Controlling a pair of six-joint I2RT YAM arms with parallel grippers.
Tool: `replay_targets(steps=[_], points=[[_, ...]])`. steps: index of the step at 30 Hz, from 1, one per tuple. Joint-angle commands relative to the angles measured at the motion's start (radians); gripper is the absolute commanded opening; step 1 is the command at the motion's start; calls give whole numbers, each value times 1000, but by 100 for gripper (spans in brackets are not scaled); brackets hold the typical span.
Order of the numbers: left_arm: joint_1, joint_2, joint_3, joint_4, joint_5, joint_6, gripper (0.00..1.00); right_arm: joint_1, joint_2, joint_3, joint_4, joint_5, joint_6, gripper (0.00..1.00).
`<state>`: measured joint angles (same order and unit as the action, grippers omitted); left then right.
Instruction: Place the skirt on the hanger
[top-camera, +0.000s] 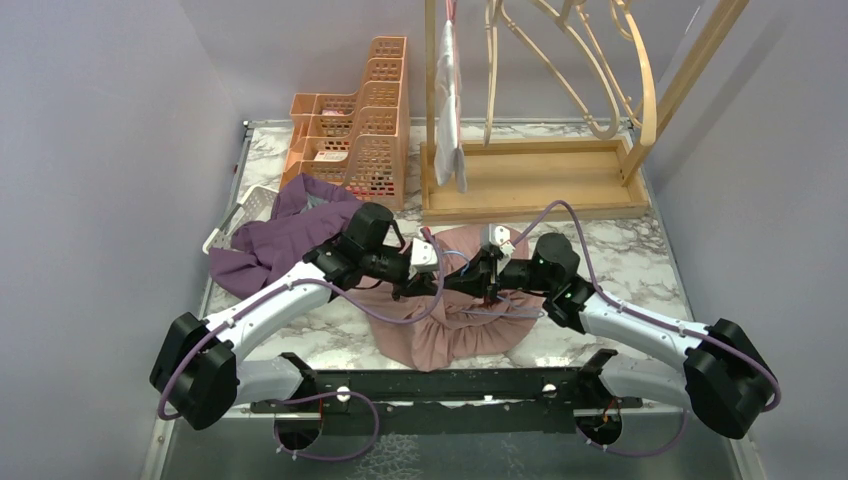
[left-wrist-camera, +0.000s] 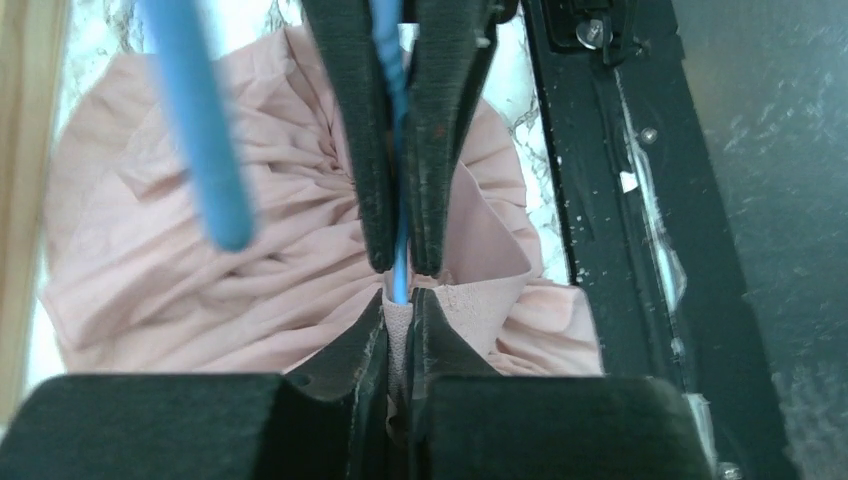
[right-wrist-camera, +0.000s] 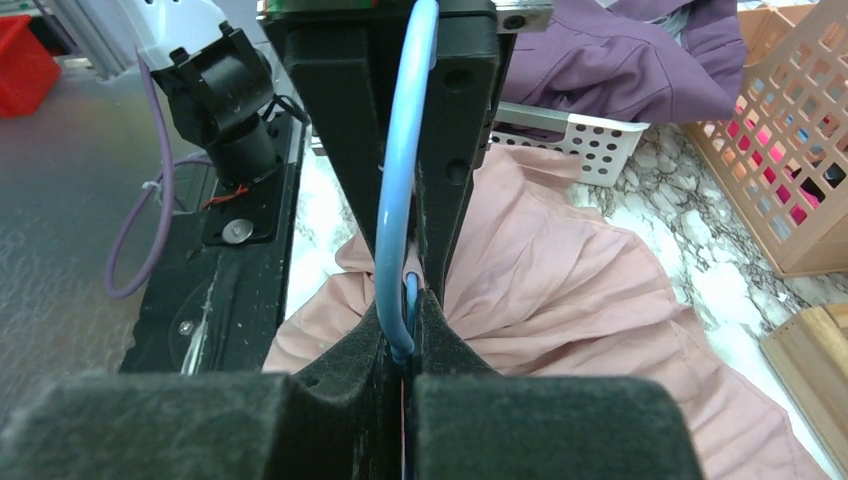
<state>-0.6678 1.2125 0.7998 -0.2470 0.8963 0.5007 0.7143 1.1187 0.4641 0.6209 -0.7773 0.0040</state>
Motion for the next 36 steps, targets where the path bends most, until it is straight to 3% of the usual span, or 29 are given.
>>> replay_targets(steps=[1, 3, 8, 10, 17, 20, 24, 29, 36], points=[[-13, -3, -13, 31, -27, 31, 0, 4, -36, 46, 44, -19, -6, 1], [-13, -21, -11, 30, -56, 37, 0, 4, -61, 43, 7, 12, -19, 5], [-12, -94, -11, 51, -143, -1, 0, 4, -155, 40, -133, 138, -21, 41], [-12, -130, -19, 80, -222, -50, 0, 3, -207, 52, -217, 211, -11, 46], [-12, -254, -40, 127, -377, -181, 0, 4, -377, 153, -551, 584, 144, 46], [-12, -296, -35, 134, -422, -210, 0, 4, -411, 199, -710, 765, 322, 46], [-12, -327, -28, 176, -583, -343, 0, 4, -410, 238, -955, 928, 598, 46], [-13, -315, 13, 135, -576, -364, 0, 4, -344, 168, -1044, 886, 845, 43], [-12, -343, 0, 135, -547, -355, 0, 4, -139, 157, -934, 789, 914, 42]])
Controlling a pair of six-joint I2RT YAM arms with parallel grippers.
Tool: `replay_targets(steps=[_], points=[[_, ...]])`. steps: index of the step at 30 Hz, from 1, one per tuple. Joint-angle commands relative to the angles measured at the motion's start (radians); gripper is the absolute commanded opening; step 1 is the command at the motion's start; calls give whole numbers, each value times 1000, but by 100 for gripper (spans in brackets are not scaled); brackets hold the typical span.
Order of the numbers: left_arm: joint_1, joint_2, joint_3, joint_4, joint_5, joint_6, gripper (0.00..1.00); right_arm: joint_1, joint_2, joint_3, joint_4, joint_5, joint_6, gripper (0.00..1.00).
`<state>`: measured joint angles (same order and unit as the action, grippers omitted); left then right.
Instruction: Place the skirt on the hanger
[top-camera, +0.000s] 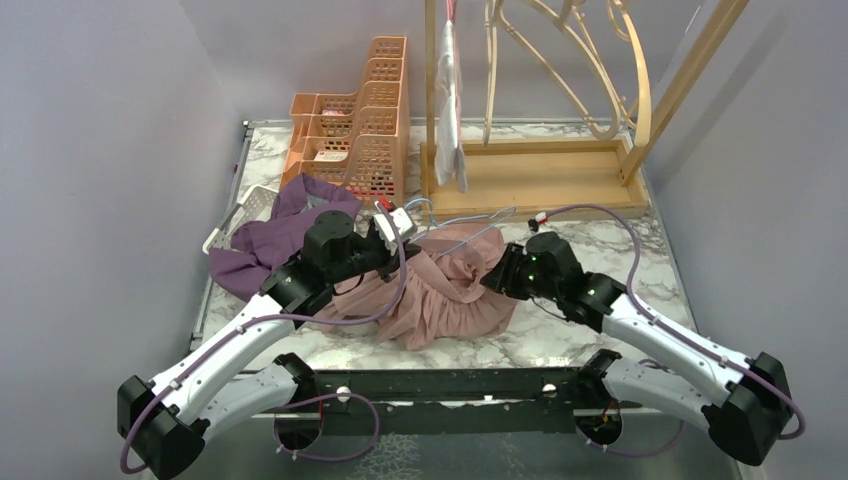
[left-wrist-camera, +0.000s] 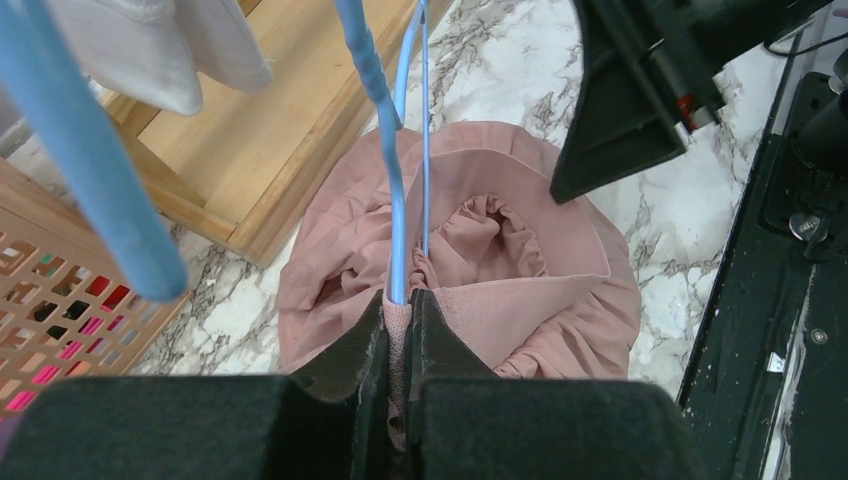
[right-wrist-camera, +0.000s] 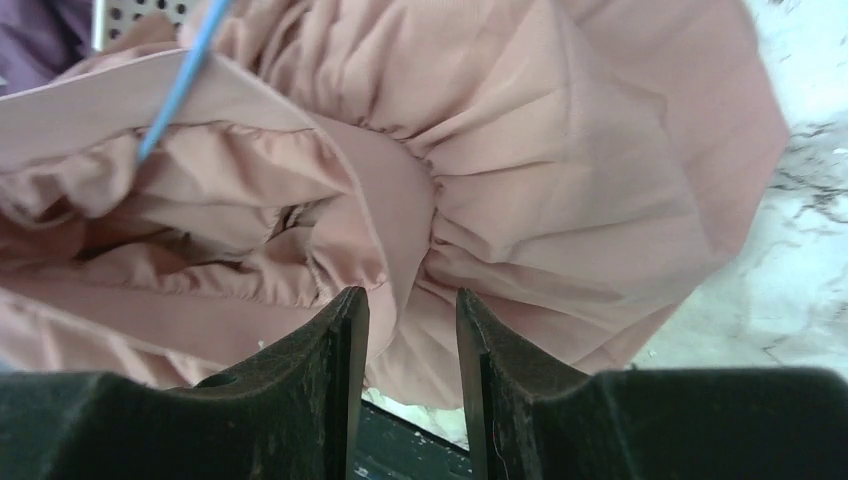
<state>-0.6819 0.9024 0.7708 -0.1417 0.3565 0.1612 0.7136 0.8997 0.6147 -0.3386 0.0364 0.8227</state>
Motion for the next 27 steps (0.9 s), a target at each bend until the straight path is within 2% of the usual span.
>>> replay_targets(steps=[1, 4, 8, 10, 14, 18, 23, 27], points=[[2, -36, 30, 29, -4, -13, 0, 4, 112, 24, 29, -17, 94, 42], [2, -45, 35, 17, -2, -8, 0, 4, 188, 55, 27, 33, 114, 39], [1, -67, 67, -68, 55, 79, 0, 4, 213, 64, 14, 129, 146, 9], [2, -99, 80, -158, 88, 163, 0, 3, 197, 74, -42, 204, 164, 3], [2, -185, 82, -252, 53, 235, 0, -29, 118, 85, -118, 282, 152, 2], [2, -236, 89, -322, 72, 264, 0, -63, 52, 125, -194, 346, 132, 5], [2, -219, 131, -445, 82, 338, 0, -77, 49, 202, -278, 408, 104, 8], [2, -189, 162, -499, 11, 387, 0, -81, 68, 268, -354, 449, 103, 8]])
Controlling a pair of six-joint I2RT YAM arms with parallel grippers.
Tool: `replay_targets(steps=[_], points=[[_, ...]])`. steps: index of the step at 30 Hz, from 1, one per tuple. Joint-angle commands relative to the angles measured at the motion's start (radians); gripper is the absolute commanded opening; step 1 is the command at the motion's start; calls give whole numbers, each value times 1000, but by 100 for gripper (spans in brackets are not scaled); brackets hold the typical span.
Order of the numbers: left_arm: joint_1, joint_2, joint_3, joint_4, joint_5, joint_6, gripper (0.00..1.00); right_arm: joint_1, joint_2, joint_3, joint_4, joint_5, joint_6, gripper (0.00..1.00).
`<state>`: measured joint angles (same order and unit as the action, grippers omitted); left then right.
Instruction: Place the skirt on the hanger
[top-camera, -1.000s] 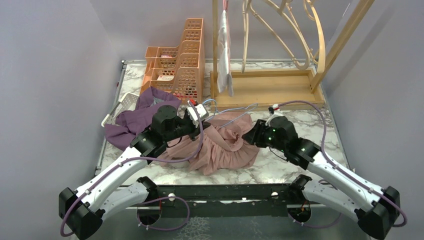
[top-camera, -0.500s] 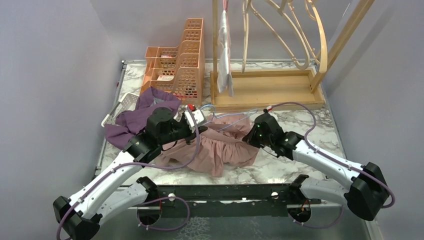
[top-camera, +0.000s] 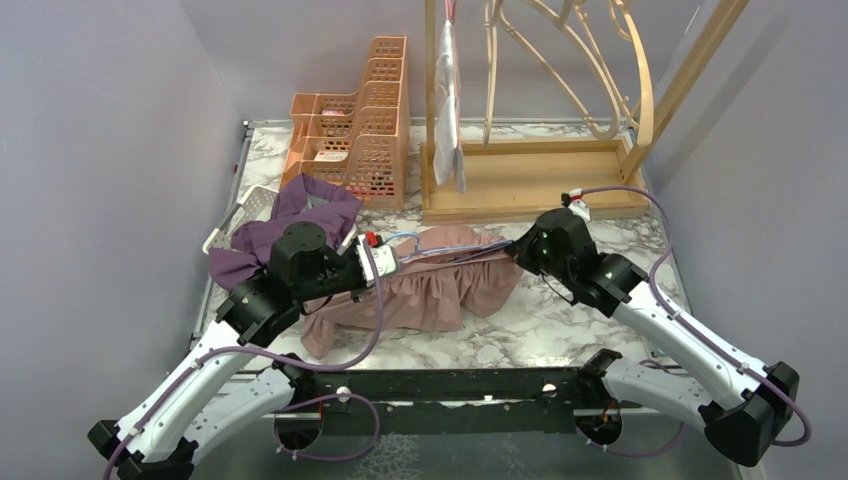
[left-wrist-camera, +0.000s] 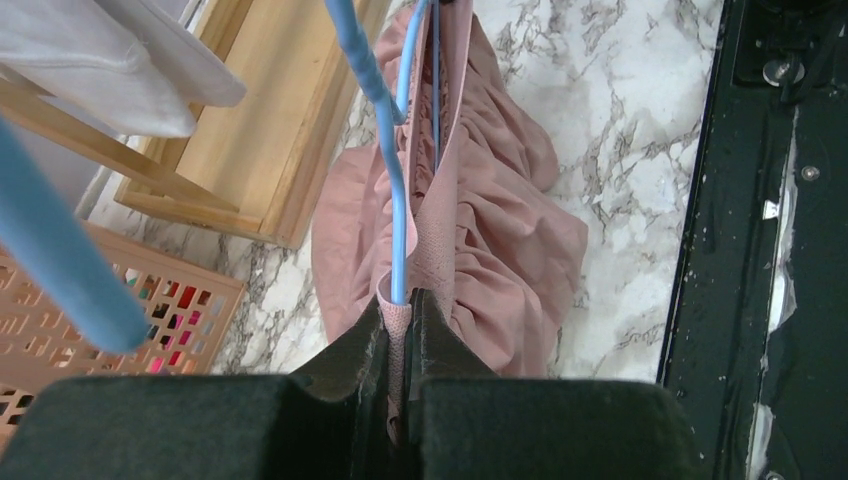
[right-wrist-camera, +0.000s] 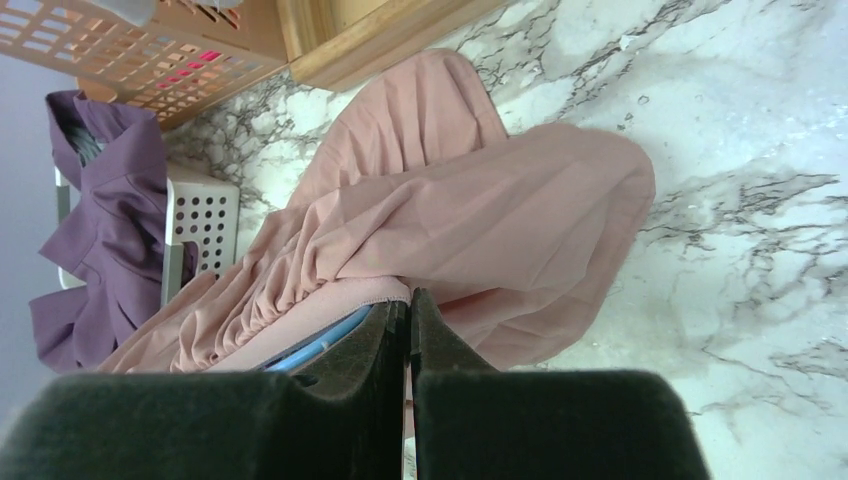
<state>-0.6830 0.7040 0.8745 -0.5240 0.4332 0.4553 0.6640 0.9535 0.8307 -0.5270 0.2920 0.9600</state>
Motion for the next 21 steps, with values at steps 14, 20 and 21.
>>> replay_targets(steps=[14, 20, 21], points=[[3, 99, 112, -244, -98, 111, 0, -32, 37, 153, -187, 139, -243, 10], [4, 192, 150, -186, 10, 31, 0, -32, 15, 154, 15, -301, -446, 3], [3, 204, 154, -171, 31, 19, 0, -33, 17, 156, 34, -359, -452, 2]])
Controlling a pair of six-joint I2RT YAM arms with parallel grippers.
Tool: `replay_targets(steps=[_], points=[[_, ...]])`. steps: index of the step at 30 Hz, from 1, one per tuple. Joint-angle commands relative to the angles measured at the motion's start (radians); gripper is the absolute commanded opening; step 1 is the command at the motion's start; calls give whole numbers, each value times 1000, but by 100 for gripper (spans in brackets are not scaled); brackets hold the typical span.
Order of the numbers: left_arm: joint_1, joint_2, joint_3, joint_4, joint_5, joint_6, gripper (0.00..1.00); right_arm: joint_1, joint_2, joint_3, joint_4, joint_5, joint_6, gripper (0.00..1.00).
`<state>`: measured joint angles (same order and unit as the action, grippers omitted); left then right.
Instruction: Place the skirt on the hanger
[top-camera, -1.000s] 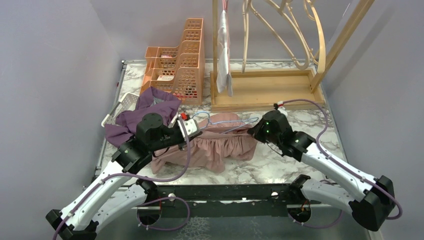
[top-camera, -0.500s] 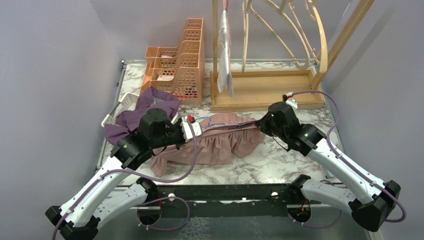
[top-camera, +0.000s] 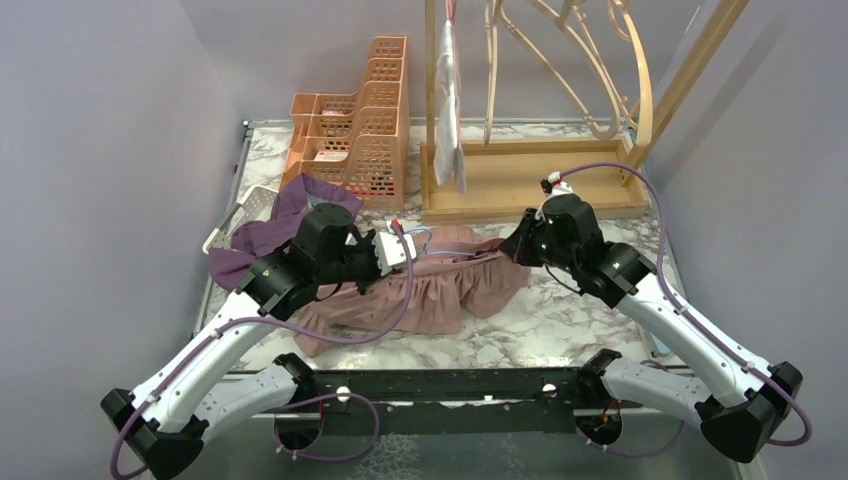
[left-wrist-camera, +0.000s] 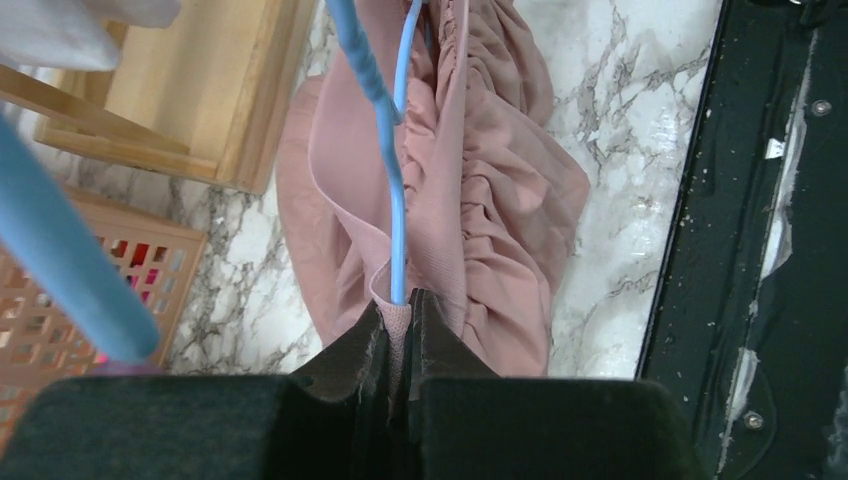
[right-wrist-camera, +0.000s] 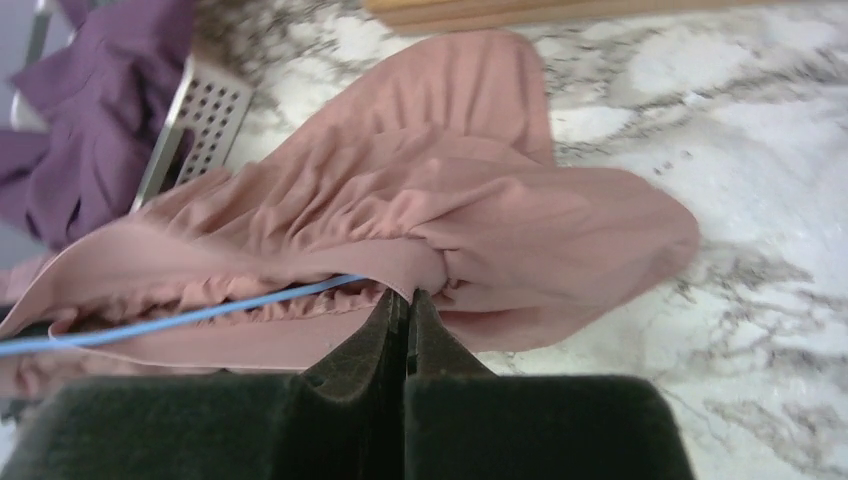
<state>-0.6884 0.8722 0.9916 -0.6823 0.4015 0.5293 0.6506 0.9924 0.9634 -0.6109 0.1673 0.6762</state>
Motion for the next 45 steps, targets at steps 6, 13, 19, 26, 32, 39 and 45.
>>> replay_targets(steps=[6, 13, 19, 26, 32, 39, 45], points=[[8, 71, 47, 119, 206, -121, 0, -19, -29, 21, 215, -489, -156, 1], [8, 76, 77, 226, 280, -160, 0, -19, -66, 54, 223, -657, -225, 1], [9, 80, 60, 240, 291, -153, 0, -19, -118, 141, 117, -595, -413, 34], [8, 90, 55, 277, 332, -142, 0, -19, -94, 224, 121, -659, -686, 52], [9, 101, 44, 293, 339, -124, 0, -19, 27, 235, 65, -947, -974, 53], [9, 86, 34, 298, 356, -117, 0, -18, 153, 246, 105, -1084, -1072, 46], [9, 44, 20, 300, 340, -149, 1, -19, 177, 293, 28, -1136, -1113, 4]])
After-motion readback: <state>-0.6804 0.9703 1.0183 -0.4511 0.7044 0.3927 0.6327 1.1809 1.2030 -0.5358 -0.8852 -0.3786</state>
